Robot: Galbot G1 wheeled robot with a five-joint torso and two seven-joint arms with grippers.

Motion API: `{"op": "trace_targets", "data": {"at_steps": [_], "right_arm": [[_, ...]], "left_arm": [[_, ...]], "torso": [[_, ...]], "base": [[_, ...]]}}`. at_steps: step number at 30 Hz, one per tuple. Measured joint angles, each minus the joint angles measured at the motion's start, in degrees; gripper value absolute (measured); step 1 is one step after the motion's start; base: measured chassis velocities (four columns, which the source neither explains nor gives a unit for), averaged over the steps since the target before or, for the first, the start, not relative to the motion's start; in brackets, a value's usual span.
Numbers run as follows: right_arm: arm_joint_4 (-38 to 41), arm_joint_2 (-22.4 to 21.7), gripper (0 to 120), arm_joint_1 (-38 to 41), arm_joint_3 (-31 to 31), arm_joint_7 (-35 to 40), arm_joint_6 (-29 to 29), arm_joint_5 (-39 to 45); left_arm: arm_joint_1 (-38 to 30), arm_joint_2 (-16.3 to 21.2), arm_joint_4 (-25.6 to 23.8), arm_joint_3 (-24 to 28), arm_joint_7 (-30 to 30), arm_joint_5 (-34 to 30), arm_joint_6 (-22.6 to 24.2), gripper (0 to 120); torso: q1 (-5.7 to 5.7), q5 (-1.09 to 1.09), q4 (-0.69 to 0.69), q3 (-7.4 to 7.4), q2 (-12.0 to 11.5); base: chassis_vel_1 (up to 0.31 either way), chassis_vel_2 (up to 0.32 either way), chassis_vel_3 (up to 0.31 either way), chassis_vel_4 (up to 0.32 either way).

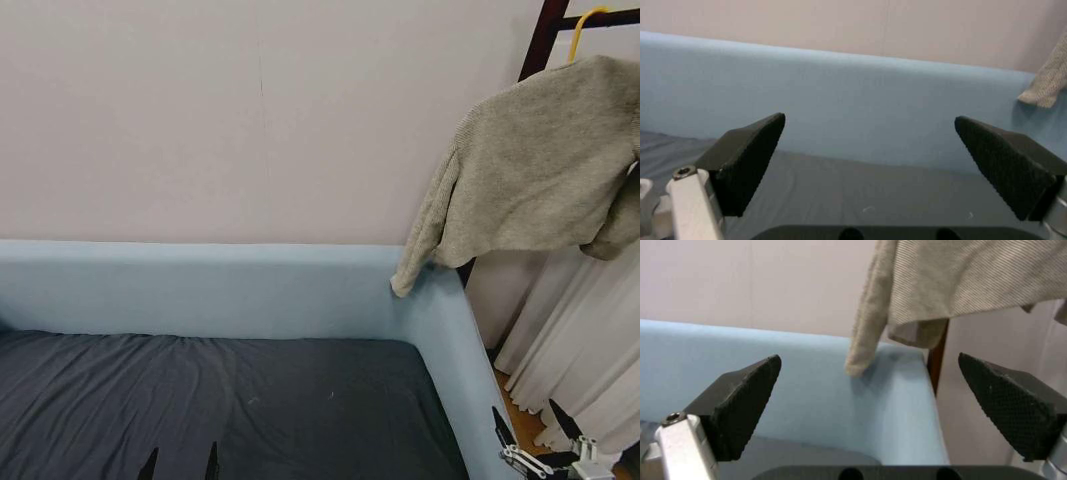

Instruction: Pick up the clothes from the sofa and hang them on the clothes hanger.

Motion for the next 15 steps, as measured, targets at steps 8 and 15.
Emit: {"op": "trace_targets", "data": {"at_steps": [8, 15], "right_arm": [[1.71, 1.56, 100, -1.33, -2.14, 0.23, 0.30, -3.17], [1.18, 1.56, 100, -1.11, -2.32, 1.78, -0.13, -4.12]], "left_arm": [[-0.47, -0.03, 1.00, 0.46, -0.11, 0.21, -0.76, 100], [-0.70, -0.32, 0.98, 0.24, -0.48, 1.15, -1.75, 100]], "torso": [[0.00, 0.00, 0.00, 0.00, 0.00], [0.00, 0.01, 0.00, 0.00, -0.01]], "base": [[0.000, 0.000, 0.000, 0.000], [0.000, 0.000, 0.000, 0.000]]}}
